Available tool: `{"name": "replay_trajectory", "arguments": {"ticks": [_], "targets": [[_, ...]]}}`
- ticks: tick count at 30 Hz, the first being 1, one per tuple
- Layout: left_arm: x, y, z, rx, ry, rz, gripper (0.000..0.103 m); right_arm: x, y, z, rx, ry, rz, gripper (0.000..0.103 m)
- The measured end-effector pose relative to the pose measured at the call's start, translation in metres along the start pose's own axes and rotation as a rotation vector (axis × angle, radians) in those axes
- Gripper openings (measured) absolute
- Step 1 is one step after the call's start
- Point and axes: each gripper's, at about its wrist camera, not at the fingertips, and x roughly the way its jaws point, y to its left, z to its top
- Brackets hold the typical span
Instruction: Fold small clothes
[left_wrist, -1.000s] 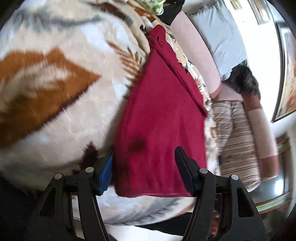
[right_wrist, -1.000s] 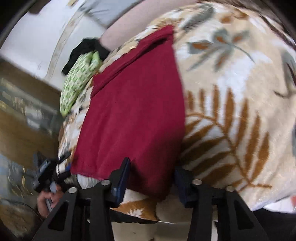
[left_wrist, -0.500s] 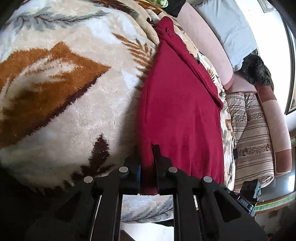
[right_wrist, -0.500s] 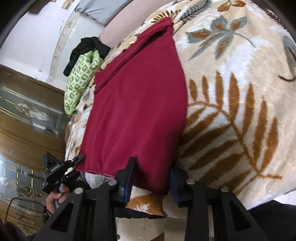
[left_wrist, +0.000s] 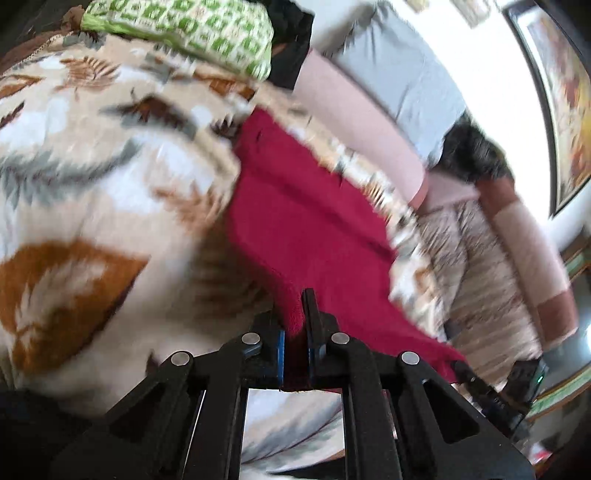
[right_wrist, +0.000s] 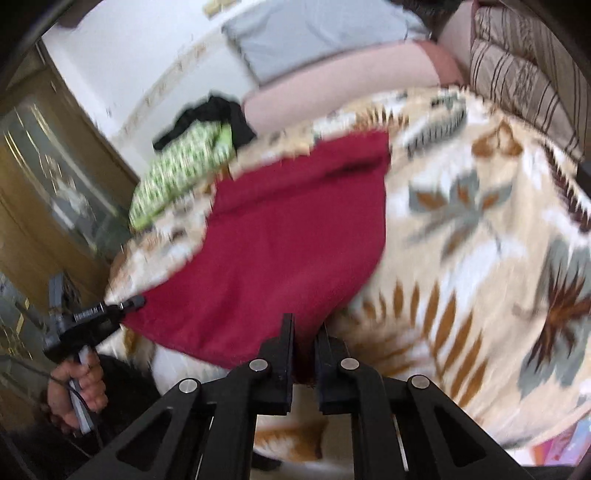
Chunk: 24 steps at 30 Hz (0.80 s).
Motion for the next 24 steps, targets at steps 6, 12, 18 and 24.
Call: {"name": "replay_trajectory", "arguments": {"ticks": [6,12,18,24], "targets": [[0.003,-0.011,0.055,-0.055,-0.111,-0.057,0.007,-0.008,0.015,0.069,0.027,-0.148,0.047,0.008],[0.045,0.004,0.071,-0.084,-0.121,0.009,0.007,0.031,0.012,0.105,0.058,-0.139,0.018,0.008],[0.092,0.017,0.093,-0.094,-0.111,0.060,0.007,0.088,-0.003,0.124,0.078,-0.107,-0.081,0.008],[0.134,0.004,0.145,-0.049,-0.138,0.061,0.007,0.129,-0.020,0.163,0.116,-0.155,-0.080,0.008]]}}
